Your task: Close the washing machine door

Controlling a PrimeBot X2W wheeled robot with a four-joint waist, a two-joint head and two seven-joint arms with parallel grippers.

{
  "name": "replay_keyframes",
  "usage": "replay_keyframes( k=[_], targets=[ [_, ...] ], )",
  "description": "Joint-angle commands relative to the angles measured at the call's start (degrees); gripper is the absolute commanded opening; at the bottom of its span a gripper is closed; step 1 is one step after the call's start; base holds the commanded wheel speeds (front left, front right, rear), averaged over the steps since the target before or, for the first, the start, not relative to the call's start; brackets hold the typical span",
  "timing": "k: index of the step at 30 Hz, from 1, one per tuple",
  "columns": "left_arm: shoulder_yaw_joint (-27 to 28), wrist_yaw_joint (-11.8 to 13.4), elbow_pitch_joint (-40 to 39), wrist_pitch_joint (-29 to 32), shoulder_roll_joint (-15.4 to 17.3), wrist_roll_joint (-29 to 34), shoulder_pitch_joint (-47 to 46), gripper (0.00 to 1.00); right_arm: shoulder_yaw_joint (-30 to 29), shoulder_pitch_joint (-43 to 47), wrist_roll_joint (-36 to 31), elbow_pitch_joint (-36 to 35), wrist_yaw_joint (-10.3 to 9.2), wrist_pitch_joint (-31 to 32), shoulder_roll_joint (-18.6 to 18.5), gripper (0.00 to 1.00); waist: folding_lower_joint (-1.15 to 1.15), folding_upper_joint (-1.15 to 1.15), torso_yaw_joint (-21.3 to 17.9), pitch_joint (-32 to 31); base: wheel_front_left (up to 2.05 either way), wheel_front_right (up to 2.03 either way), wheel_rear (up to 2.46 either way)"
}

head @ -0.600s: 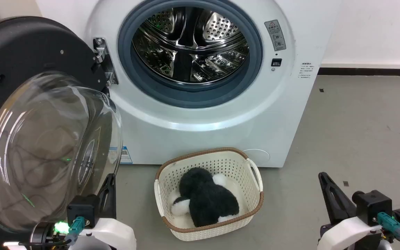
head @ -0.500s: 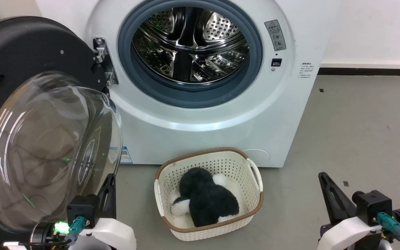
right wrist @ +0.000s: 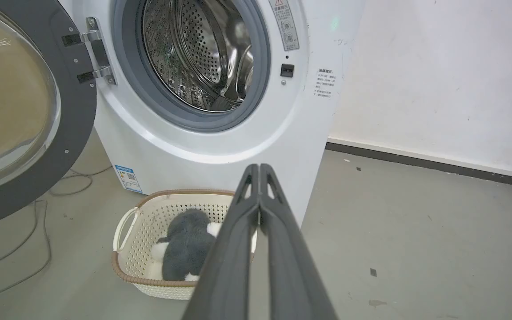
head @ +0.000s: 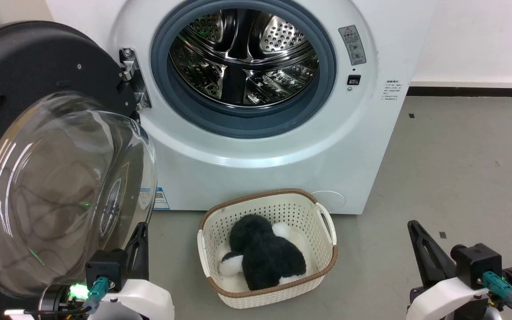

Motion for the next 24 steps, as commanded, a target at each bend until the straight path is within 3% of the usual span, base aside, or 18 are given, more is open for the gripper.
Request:
replay_keyframes(
  k=[1,2,3,5,6,24],
  targets=[
    [0.15,-0.31,-0.2,0.02,-0.02,0.17,-0.9,0.0,-0.1,-0.79,-0.44,-0.25,0.05,0.04,0.28,0.0,0.0,0.0,0.0,0.0,0.0,0.0,0.0],
    [-0.02,0.02,0.01,-0.02,0.0,-0.01,0.01,1.0,-0.01,0.02,0.05,0.01,0.0,-0.02,-0.01,1.0,0.0,0.0,0.0,0.0,0.0,0.0,0.0],
    [-0.05,0.04,0.03,-0.02,0.0,-0.02,0.01,0.0,0.03,0.03,0.05,0.03,0.0,-0.02,-0.01,0.0,0.0,0.0,0.0,0.0,0.0,0.0,0.0],
    [-0.14,0.04,0.05,-0.03,0.0,-0.02,0.02,0.0,0.04,0.04,0.06,0.04,0.0,-0.03,-0.01,0.0,0.0,0.0,0.0,0.0,0.0,0.0,0.0],
    [-0.17,0.04,0.05,-0.04,0.0,-0.02,0.02,1.0,0.06,0.04,0.06,0.05,0.0,-0.04,-0.01,1.0,0.0,0.0,0.0,0.0,0.0,0.0,0.0],
    [-0.75,0.53,0.32,-2.19,0.0,-0.47,0.13,1.0,-0.01,0.23,1.66,-0.02,0.01,-2.19,0.03,1.0,0.0,0.0,1.08,-0.01,0.0,0.0,0.0]
  ],
)
